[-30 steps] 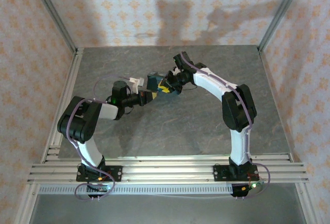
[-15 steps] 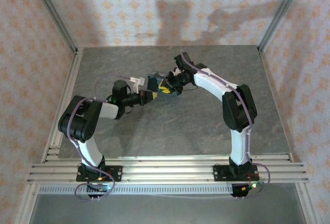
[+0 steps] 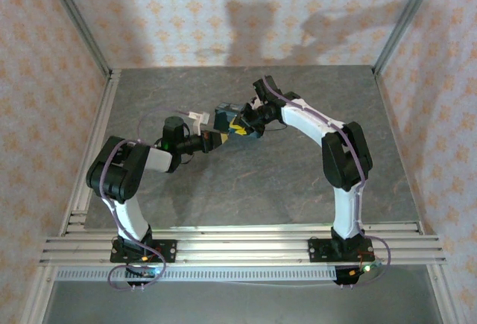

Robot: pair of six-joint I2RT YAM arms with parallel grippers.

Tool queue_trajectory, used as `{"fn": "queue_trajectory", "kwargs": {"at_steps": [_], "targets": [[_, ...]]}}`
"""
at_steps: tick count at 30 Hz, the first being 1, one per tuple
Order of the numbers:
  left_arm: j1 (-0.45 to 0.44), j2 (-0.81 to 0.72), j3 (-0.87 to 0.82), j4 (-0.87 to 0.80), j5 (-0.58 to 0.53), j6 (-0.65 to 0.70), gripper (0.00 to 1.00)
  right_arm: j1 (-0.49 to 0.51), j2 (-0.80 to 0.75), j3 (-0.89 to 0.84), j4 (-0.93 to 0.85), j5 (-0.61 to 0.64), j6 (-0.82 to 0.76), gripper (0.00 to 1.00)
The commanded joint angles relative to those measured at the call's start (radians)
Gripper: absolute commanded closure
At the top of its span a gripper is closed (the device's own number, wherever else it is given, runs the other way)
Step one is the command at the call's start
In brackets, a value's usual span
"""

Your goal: Unlock the padlock with the key

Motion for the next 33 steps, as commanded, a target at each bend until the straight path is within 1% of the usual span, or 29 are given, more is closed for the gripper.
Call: {"fn": "queue_trajectory", "kwargs": {"at_steps": [1,8,13,18,23,27,33], "targets": [[0.011,0.015,0.027,0.064,0.022,-0.013,1.00,0.004,-0.043,0.002,0.013,-0.070,-0.004,1.00],[0.000,0.014,0.039,0.052,0.025,0.001,1.00,0.004,-0.036,0.004,-0.003,-0.100,-0.012,1.00],[-0.002,-0.006,0.021,0.047,0.021,0.019,1.00,0.003,-0.033,0.027,-0.049,-0.100,-0.042,1.00],[-0.005,-0.041,0.008,0.007,0.015,0.058,1.00,-0.004,-0.036,0.038,-0.071,-0.103,-0.052,1.00],[-0.027,-0.056,0.020,-0.055,0.001,0.102,1.00,-0.004,-0.031,0.052,-0.097,-0.125,-0.064,1.00],[-0.038,-0.047,0.037,-0.056,-0.013,0.091,1.00,-0.004,-0.030,0.060,-0.130,-0.136,-0.088,1.00],[-0.040,-0.027,0.049,-0.012,-0.009,0.024,1.00,-0.004,-0.033,0.055,-0.148,-0.125,-0.104,1.00]]}}
